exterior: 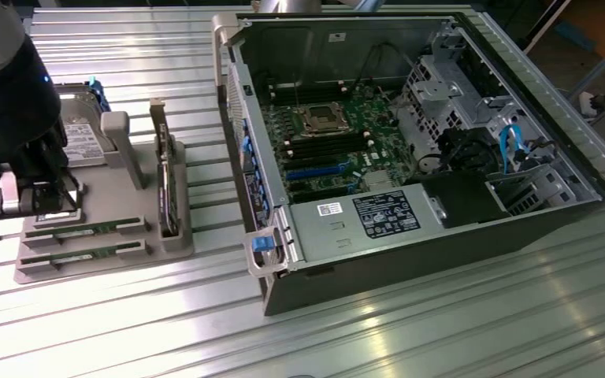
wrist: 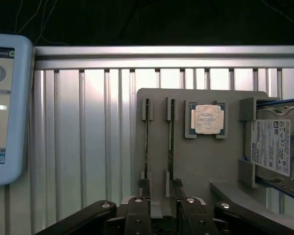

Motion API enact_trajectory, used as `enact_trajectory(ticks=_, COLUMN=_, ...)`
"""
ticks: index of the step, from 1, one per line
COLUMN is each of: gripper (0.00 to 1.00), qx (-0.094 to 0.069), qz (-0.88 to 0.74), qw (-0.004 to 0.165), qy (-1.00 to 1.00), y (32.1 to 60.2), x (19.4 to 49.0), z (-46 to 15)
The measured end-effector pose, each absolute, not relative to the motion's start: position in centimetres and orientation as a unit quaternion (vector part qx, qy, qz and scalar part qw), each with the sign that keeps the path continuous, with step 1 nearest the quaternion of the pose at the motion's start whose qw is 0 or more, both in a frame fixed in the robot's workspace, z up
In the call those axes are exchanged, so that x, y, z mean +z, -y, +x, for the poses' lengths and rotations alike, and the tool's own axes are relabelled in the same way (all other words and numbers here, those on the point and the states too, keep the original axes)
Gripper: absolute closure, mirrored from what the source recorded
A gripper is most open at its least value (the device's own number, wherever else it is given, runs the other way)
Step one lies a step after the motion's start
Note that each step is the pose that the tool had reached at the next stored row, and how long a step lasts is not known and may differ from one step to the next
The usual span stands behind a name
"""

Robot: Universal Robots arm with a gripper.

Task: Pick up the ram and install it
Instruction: 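Pick up the ram and move it above insertion slot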

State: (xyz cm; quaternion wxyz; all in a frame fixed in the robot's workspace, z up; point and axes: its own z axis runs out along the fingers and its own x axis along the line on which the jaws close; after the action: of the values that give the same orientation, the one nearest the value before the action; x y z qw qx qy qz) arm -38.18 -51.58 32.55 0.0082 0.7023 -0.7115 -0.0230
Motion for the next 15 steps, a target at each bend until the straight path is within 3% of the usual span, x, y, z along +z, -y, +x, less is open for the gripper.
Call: enact_trajectory(ticks=15, gripper=0.70, qx=-0.023, qz=0.702, qw=0.008, qy=0.711, y=52.2, x=29.7, z=-38.2)
